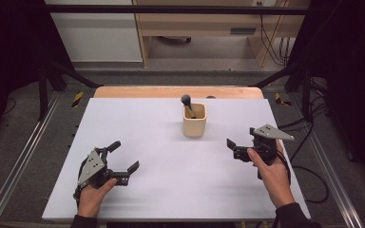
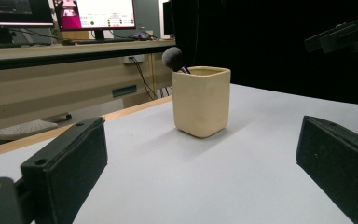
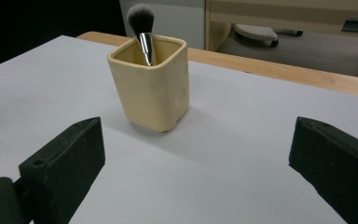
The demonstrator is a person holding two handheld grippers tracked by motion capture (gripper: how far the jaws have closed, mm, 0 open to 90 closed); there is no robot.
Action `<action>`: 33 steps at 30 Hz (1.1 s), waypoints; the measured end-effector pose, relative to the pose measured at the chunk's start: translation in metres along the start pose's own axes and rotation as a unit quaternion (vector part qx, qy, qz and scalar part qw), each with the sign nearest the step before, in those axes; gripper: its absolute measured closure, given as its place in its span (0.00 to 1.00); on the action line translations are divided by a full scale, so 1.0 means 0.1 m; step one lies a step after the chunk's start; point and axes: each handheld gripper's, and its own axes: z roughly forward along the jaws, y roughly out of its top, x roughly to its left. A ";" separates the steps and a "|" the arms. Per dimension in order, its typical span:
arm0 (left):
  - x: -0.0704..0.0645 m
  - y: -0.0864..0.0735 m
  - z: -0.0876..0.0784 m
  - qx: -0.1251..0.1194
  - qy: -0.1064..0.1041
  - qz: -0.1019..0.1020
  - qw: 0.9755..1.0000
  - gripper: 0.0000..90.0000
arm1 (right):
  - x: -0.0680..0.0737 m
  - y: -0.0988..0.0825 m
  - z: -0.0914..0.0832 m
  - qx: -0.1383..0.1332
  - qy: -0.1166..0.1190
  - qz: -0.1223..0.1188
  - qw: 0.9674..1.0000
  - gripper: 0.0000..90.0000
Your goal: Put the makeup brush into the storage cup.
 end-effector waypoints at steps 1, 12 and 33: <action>0.00 0.00 0.00 0.000 0.000 0.000 1.000 0.02 | -0.01 -0.01 -0.01 0.000 -0.002 -0.001 1.000 0.04; -0.01 0.00 0.01 0.000 -0.003 0.001 1.000 0.02 | -0.06 -0.16 -0.14 0.002 -0.005 0.006 1.000 0.04; -0.02 -0.01 0.01 0.002 -0.004 0.003 1.000 0.02 | -0.19 -0.64 -0.32 -0.014 -0.021 0.016 1.000 0.05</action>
